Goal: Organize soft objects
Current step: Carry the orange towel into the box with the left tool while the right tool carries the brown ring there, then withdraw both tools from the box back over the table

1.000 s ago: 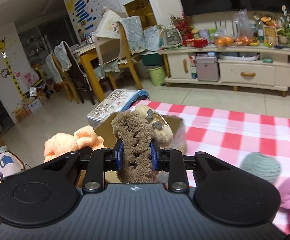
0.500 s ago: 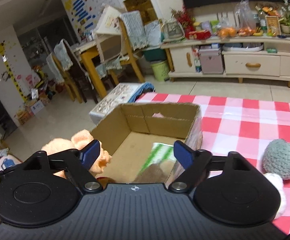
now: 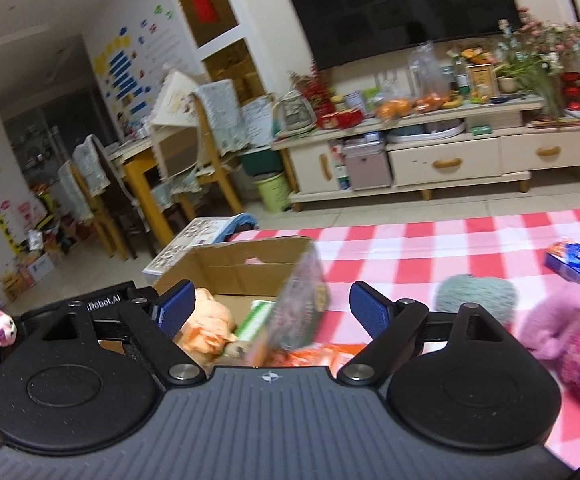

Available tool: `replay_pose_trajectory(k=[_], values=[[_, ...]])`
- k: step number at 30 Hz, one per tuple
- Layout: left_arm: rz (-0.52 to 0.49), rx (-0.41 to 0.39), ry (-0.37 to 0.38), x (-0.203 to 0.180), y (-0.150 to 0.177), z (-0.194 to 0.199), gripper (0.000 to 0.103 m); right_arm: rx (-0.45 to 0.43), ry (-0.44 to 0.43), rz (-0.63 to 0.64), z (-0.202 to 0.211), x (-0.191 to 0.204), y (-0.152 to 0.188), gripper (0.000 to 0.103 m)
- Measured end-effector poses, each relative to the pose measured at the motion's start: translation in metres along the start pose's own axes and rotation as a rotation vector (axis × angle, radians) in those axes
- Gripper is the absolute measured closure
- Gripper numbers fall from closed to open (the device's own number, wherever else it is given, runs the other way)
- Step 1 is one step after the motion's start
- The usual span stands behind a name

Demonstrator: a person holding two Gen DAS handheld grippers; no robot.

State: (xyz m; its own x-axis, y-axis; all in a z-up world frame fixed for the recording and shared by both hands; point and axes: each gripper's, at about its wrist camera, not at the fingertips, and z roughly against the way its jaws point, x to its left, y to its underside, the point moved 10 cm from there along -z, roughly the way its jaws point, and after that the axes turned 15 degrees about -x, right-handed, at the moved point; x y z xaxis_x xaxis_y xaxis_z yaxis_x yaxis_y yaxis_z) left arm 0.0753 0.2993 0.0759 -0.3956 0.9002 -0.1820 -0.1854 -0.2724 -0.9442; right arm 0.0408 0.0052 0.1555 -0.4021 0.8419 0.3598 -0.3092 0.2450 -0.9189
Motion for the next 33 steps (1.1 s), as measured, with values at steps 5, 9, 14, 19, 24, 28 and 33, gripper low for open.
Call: replay_pose_trajectory(k=[5, 9, 14, 19, 24, 28, 33], values=[[-0.047, -0.010, 0.027, -0.017, 0.002, 0.005, 0.010, -0.028, 0.060, 0.017, 0.021, -0.020, 0.001, 0.000], [-0.066, -0.011, 0.054, -0.031, 0.006, 0.009, 0.010, -0.051, 0.107, 0.031, 0.036, -0.033, 0.000, 0.000], [-0.103, -0.012, 0.083, -0.051, 0.011, 0.015, 0.010, -0.066, 0.158, 0.033, 0.056, -0.052, 0.003, 0.000], [-0.127, -0.004, 0.112, -0.070, 0.019, 0.020, 0.010, -0.085, 0.210, 0.063, 0.070, -0.065, 0.005, 0.000], [-0.155, -0.003, 0.146, -0.089, 0.024, 0.027, 0.009, -0.104, 0.253, 0.077, 0.079, -0.075, 0.003, 0.000], [-0.173, 0.000, 0.173, -0.103, 0.030, 0.033, 0.009, -0.128, 0.287, 0.090, 0.087, -0.080, 0.001, 0.000], [-0.189, 0.002, 0.203, -0.119, 0.036, 0.041, 0.008, -0.142, 0.323, 0.093, 0.097, -0.086, 0.002, 0.000]])
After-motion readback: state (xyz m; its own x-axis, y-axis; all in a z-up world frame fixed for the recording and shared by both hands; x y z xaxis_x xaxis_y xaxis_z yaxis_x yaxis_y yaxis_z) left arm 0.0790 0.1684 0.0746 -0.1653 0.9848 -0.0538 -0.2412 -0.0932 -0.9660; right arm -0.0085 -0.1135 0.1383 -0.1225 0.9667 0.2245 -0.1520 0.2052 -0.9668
